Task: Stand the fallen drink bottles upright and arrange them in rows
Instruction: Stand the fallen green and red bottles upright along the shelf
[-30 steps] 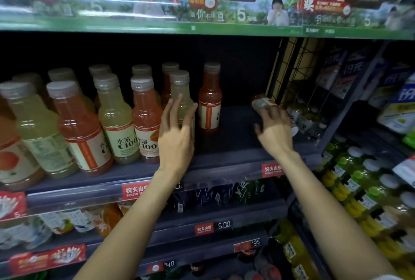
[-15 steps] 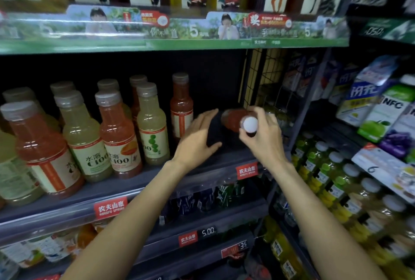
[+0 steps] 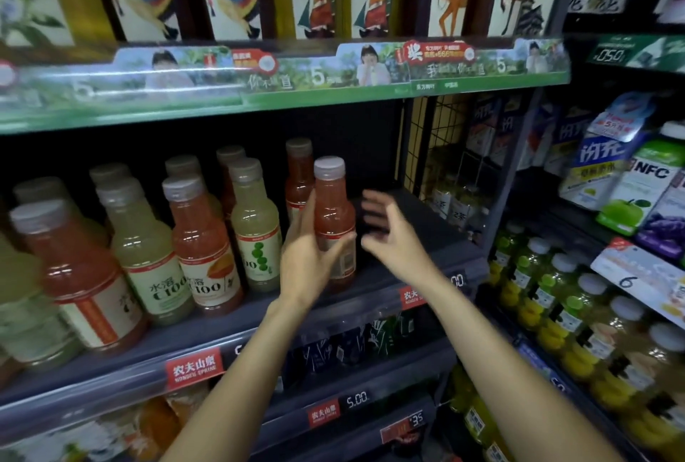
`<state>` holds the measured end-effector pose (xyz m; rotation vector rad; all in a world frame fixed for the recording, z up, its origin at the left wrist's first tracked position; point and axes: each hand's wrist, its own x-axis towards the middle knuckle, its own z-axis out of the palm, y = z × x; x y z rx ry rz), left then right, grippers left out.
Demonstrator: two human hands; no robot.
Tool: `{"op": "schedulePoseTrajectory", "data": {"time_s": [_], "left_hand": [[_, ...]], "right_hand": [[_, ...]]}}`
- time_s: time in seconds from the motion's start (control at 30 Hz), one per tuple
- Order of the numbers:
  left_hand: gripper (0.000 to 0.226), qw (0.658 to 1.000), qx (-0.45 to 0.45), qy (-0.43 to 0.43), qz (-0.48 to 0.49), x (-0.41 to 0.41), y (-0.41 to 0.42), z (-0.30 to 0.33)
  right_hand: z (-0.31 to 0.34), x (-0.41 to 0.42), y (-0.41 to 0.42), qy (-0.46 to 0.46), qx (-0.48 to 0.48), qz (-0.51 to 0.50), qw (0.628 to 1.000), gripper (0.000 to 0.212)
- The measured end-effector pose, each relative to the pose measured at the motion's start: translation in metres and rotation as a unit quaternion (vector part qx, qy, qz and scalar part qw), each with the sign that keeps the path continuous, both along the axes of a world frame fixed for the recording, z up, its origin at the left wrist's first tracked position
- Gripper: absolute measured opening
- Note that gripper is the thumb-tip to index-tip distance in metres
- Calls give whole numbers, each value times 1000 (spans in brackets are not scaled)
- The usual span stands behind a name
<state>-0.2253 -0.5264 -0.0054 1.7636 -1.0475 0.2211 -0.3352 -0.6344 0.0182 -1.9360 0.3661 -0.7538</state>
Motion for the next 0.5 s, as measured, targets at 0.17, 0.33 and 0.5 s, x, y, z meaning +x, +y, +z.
{"op": "schedulePoseTrajectory", "data": {"time_s": [0.17,0.33,0.5], "left_hand": [[80,1000,16,12,-21,0,5,3],[80,997,-3,65,-30,1,4,3],[76,991,-49,120,-12,16,-22,5]], "right_hand": [[-32,16,17,13,-8,1,1000,75],[-33,28,17,0,-21,-81,996,75],[-35,28,7,-6,-44,-151,987,82]]}}
